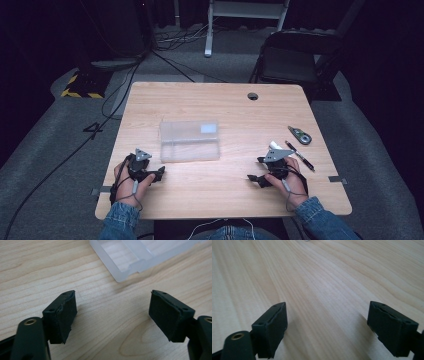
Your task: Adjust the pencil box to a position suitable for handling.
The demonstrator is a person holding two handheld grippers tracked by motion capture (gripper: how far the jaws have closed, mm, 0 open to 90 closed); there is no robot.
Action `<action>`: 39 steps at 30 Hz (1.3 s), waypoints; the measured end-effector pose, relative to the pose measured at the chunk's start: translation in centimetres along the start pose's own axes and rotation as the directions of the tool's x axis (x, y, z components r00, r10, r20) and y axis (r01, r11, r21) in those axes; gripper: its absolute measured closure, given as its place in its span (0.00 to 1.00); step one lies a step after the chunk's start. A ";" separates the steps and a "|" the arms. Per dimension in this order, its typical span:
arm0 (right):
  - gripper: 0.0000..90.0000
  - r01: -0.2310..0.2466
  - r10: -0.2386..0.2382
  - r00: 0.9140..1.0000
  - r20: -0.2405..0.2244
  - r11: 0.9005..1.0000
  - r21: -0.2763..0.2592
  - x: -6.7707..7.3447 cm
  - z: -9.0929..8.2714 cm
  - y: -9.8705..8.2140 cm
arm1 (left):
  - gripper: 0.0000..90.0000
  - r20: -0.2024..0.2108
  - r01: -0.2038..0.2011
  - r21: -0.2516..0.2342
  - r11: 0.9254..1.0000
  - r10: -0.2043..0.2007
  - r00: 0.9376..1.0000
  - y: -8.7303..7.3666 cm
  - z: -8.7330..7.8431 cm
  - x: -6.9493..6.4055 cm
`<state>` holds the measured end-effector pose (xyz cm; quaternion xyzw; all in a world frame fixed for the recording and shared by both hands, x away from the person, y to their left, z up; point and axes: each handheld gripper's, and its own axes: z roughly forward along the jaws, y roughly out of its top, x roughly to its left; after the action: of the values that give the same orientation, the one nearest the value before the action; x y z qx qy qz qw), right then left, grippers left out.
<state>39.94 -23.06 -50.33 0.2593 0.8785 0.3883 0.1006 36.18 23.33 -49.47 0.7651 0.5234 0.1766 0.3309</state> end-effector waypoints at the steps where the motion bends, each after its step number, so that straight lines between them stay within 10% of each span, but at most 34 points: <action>1: 0.18 -0.006 0.006 1.000 -0.009 1.000 0.000 0.1 -0.1 -0.1 | 0.26 -0.007 0.000 -0.019 1.000 0.000 1.000 0.2 -0.1 0.1; 20: 0.26 -0.034 0.034 0.999 -0.020 0.999 -0.020 0.9 -4.2 -1.6 | 0.25 0.047 0.000 -0.083 0.997 0.004 0.999 4.8 0.1 0.7; 39: 0.27 -0.092 0.091 0.996 -0.009 0.995 -0.046 1.2 -7.2 -4.2 | 0.31 -0.013 0.044 -0.065 0.997 -0.045 0.999 6.9 4.0 2.1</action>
<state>34.66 -29.33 -48.52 0.2956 0.8569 0.4135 0.0859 44.18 22.40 -47.73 0.7409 0.5368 0.1915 0.3554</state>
